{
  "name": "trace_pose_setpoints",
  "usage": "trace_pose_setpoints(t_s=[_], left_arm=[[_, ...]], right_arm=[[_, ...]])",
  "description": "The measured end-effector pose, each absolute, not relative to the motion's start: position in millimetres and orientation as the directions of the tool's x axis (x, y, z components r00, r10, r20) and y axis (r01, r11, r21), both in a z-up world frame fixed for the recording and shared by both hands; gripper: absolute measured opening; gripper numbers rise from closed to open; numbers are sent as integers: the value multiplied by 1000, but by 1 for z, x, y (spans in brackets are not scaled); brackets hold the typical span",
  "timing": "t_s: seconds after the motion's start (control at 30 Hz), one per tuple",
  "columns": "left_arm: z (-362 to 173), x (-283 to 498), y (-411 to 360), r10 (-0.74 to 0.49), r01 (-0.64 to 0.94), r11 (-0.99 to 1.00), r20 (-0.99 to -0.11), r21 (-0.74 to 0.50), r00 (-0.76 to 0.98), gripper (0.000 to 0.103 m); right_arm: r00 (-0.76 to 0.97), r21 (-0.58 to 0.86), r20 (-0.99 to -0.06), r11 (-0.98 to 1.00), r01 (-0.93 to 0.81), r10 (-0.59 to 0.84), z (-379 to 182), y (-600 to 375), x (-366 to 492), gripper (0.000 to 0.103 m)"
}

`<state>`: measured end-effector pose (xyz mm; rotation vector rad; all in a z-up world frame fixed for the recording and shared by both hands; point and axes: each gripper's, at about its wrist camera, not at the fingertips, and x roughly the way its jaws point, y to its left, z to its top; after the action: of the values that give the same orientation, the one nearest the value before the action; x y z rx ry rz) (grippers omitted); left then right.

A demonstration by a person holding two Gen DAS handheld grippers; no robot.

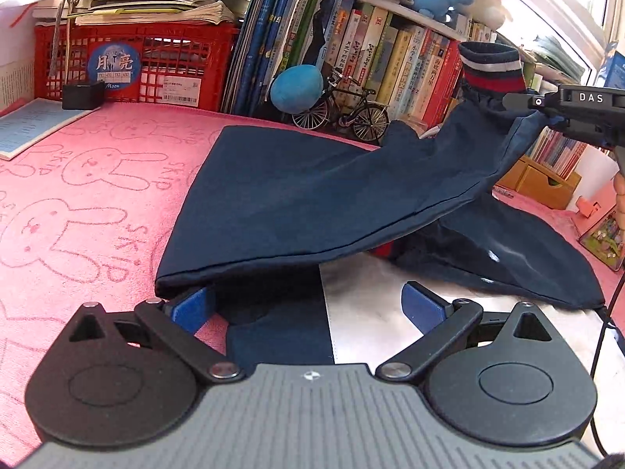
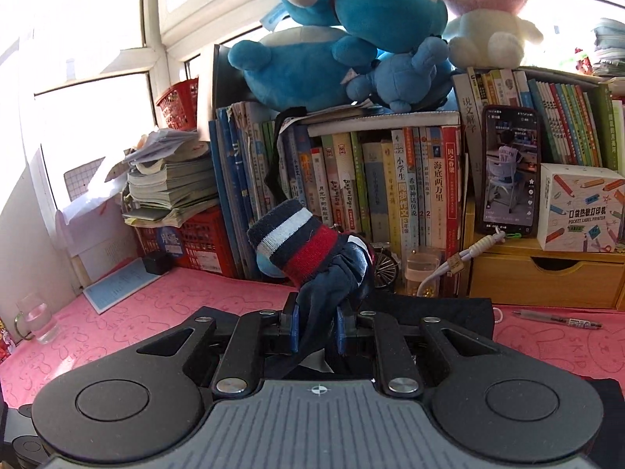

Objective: Fold clothes
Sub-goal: 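Carry the held sleeve across the jacket front with the right gripper, then lower the striped cuff onto the jacket and open the right gripper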

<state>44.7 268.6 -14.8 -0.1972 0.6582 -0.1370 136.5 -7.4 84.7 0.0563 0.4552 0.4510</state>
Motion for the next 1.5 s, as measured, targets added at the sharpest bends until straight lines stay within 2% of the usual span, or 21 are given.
trace_pose_setpoints(t_s=[0.13, 0.3, 0.57, 0.93, 1.03, 1.07, 1.17, 1.33, 1.43, 1.5], left_arm=[[-16, 45, 265, -170, 63, 979, -604, -194, 779, 102], [-16, 44, 267, -180, 61, 975, -602, -213, 778, 102], [-17, 44, 258, -149, 64, 986, -623, -156, 768, 103], [-12, 4, 274, -191, 101, 979, -639, -175, 745, 103], [4, -7, 294, -295, 163, 950, -588, -268, 753, 103], [10, 1, 299, -295, 156, 948, -573, -279, 764, 103], [29, 34, 309, -264, 115, 949, -541, -293, 799, 103], [20, 139, 288, -34, -30, 995, -628, -91, 778, 103], [1, 191, 283, 7, -59, 997, -682, -53, 731, 103], [-14, 212, 278, 142, -129, 989, -705, 72, 695, 103]], right_arm=[[831, 145, -405, 924, -353, 381, 85, -36, 122, 19], [835, 169, -444, 946, -278, 325, 61, -73, 110, 19], [757, 262, -599, 957, -124, 262, -20, -99, 114, 19], [758, 310, -590, 945, -104, 277, -37, -96, 126, 20], [767, 323, -572, 939, -116, 292, -40, -96, 126, 20], [766, 335, -568, 935, -118, 300, -41, -98, 126, 21], [763, 391, -554, 913, -116, 334, -42, -106, 127, 21], [760, 430, -543, 896, -114, 357, -43, -111, 129, 21], [760, 428, -542, 896, -119, 359, -43, -110, 129, 22], [760, 426, -541, 896, -122, 360, -43, -110, 129, 22]])
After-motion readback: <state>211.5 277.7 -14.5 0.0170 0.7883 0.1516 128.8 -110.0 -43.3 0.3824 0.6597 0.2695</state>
